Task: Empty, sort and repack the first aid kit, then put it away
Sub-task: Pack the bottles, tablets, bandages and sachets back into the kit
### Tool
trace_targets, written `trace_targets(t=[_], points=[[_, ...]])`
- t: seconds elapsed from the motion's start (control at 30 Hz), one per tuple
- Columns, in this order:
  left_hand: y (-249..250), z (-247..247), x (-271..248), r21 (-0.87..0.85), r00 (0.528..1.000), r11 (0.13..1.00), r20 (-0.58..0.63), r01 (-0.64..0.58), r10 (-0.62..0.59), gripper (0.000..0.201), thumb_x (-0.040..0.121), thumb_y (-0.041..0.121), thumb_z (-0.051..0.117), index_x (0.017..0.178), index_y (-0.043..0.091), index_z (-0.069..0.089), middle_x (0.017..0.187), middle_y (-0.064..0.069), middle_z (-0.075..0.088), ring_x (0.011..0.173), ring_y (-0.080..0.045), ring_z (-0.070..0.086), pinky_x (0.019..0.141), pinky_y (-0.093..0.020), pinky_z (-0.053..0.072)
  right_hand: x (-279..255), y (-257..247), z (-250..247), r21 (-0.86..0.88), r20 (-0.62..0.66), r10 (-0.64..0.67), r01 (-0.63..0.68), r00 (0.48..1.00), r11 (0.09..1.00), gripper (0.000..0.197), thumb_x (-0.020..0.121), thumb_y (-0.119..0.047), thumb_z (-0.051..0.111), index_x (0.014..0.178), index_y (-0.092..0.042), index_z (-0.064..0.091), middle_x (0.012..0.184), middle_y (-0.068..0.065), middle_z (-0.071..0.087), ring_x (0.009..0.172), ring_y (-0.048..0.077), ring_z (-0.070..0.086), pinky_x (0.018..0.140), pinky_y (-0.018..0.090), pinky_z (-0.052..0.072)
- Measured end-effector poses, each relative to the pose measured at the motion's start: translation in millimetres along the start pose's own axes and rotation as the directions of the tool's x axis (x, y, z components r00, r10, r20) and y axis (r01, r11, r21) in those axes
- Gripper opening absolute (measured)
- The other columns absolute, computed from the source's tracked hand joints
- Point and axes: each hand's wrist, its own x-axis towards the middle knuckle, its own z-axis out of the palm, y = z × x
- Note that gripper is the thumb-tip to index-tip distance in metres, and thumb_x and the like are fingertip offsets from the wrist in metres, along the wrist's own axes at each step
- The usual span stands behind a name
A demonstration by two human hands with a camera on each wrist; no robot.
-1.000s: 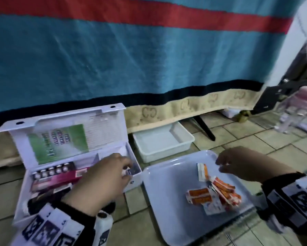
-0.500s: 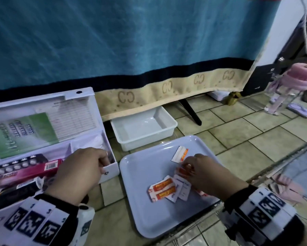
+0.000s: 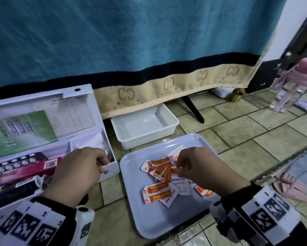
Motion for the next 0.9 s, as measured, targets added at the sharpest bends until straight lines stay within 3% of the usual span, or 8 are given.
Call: trace_targets(t=[0.23, 0.43, 0.53, 0.6, 0.67, 0.73, 0.83, 0.9], points=[[-5.7, 2.9, 5.6, -0.058, 0.999, 0.998, 0.03, 0.02, -0.018, 0.03, 0.078, 0.007, 0.068, 0.064, 0.033, 0.064, 0.063, 0.015, 0.066, 0.067, 0.001, 0.058, 0.058, -0.021, 0.045, -1.3, -38.4, 36.5, -0.279, 0.218, -0.249, 0.305, 0.944, 0.91, 0.037, 0.083, -0.023, 0.061, 0.12, -0.025, 0.057, 0.119, 0.005, 0.055, 0.11, 0.026, 0.054, 0.09, 0.037, 0.044], [-8.1, 7.0, 3.6, -0.075, 1.0, 0.997, -0.018, -0.009, 0.008, 0.031, 0.079, 0.007, 0.067, 0.063, 0.032, 0.06, 0.064, 0.015, 0.065, 0.07, 0.0, 0.059, 0.067, -0.023, 0.049, 1.0, -51.9, 42.5, -0.481, 0.303, -0.267, 0.389, 0.915, 0.786, 0.035, 0.09, -0.011, 0.051, 0.125, -0.009, 0.052, 0.131, 0.016, 0.043, 0.116, 0.032, 0.045, 0.095, 0.042, 0.04], [-10.2, 3.9, -9.6, -0.116, 0.999, 0.992, -0.025, -0.042, 0.04, 0.021, 0.079, 0.01, 0.069, 0.083, 0.03, 0.067, 0.082, 0.013, 0.064, 0.081, -0.005, 0.06, 0.071, -0.024, 0.047, 1.8, -55.4, 39.5, -0.398, 0.273, -0.316, 0.405, 0.909, 0.823, 0.024, 0.088, -0.025, 0.059, 0.109, -0.016, 0.064, 0.119, 0.008, 0.054, 0.108, 0.025, 0.052, 0.088, 0.034, 0.042], [-26.0, -0.9, -20.1, -0.083, 0.998, 0.996, -0.05, -0.031, 0.027, 0.031, 0.076, 0.009, 0.071, 0.095, 0.031, 0.063, 0.096, 0.012, 0.057, 0.092, -0.012, 0.058, 0.081, -0.03, 0.049, 2.1, -59.3, 26.7, -0.235, 0.213, -0.312, 0.358, 0.926, 0.903, 0.015, 0.08, -0.035, 0.069, 0.09, -0.024, 0.069, 0.099, -0.004, 0.063, 0.093, 0.013, 0.059, 0.075, 0.026, 0.044], [-49.7, -12.8, -29.2, -0.091, 0.996, 0.995, -0.083, 0.038, -0.046, 0.036, 0.07, 0.007, 0.074, 0.087, 0.034, 0.057, 0.093, 0.01, 0.057, 0.089, -0.015, 0.058, 0.079, -0.032, 0.05, 7.2, -62.7, 11.7, -0.041, 0.193, -0.261, 0.273, 0.946, 0.961, 0.009, 0.075, -0.029, 0.073, 0.076, -0.026, 0.066, 0.081, -0.007, 0.068, 0.075, 0.006, 0.062, 0.068, 0.025, 0.047], [-75.5, -27.6, -35.0, -0.104, 0.987, 0.987, -0.091, 0.124, -0.134, 0.036, 0.064, 0.011, 0.081, 0.068, 0.034, 0.054, 0.08, 0.011, 0.06, 0.075, -0.009, 0.058, 0.067, -0.026, 0.046, 15.7, -69.4, -0.7, 0.142, 0.16, -0.222, 0.2, 0.962, 0.969, 0.011, 0.073, -0.016, 0.072, 0.071, -0.019, 0.062, 0.072, -0.002, 0.071, 0.065, 0.008, 0.064, 0.066, 0.028, 0.05], [-105.2, -43.0, -43.2, -0.087, 0.976, 0.975, -0.057, 0.205, -0.21, 0.032, 0.062, 0.017, 0.083, 0.054, 0.034, 0.058, 0.066, 0.016, 0.062, 0.065, 0.004, 0.055, 0.057, -0.018, 0.037, 39.7, -91.1, -8.5, 0.184, 0.036, -0.26, 0.249, 0.965, 0.951, 0.011, 0.077, -0.009, 0.069, 0.071, -0.015, 0.061, 0.067, 0.006, 0.067, 0.06, 0.013, 0.059, 0.061, 0.027, 0.046], [-118.2, -44.8, -49.0, -0.064, 0.969, 0.969, -0.035, 0.24, -0.243, 0.032, 0.065, 0.021, 0.081, 0.049, 0.037, 0.058, 0.061, 0.018, 0.061, 0.063, 0.006, 0.056, 0.056, -0.019, 0.037, 58.6, -118.5, -4.5, 0.243, 0.031, -0.314, 0.297, 0.949, 0.923, 0.018, 0.08, -0.007, 0.066, 0.068, -0.016, 0.058, 0.06, 0.001, 0.061, 0.056, 0.011, 0.054, 0.061, 0.027, 0.045]])
